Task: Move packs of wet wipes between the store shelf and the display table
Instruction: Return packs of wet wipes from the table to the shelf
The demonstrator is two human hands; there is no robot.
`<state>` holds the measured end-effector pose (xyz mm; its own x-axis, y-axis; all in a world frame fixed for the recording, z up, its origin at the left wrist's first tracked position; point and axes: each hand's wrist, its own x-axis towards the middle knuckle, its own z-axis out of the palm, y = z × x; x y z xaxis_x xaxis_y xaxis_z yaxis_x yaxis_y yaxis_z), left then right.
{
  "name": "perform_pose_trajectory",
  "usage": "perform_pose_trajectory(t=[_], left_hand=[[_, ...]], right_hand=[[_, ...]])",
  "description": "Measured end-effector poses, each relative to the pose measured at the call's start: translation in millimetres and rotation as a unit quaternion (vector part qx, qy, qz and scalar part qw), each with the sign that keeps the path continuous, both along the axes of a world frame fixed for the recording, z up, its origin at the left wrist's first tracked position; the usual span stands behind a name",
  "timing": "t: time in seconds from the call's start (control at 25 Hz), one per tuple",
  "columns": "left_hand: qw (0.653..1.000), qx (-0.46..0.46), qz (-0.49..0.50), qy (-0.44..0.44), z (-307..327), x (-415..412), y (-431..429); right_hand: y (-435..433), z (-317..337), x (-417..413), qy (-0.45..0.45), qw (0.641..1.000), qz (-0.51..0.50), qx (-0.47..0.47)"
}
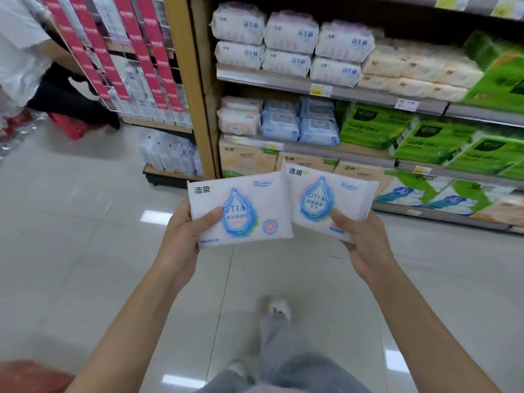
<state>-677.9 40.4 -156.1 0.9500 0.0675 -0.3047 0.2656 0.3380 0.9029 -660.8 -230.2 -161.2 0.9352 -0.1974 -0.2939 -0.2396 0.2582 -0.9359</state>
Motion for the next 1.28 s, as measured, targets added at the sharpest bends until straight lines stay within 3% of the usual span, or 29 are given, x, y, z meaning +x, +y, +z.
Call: perform_pose_trajectory(t=[0.32,0.72,0.92,1.04,1.28], left_hand=[[0.998,-0.022,0.043,-0.044,25,212,2],[0.994,-0.025,0.020,-0.109,77,412,94],[0.993,-0.015,-0.012,-0.121,98,479,139],[0.992,-0.023,-0.029,-0.117,103,505,147],[0.994,-0.046,-0.031,-0.098,99,529,143]], right_hand=[[12,30,236,-0.025,0.999,0.019,-0.005],[113,104,465,-0.151,0.988,0.022,-0.021],[167,159,548,-0.224,0.974,-0.018,-0.001],[184,190,589,-0.282,0.959,-0.018,-0.038],[217,204,651,-0.288,0.947,-0.032,-0.138]])
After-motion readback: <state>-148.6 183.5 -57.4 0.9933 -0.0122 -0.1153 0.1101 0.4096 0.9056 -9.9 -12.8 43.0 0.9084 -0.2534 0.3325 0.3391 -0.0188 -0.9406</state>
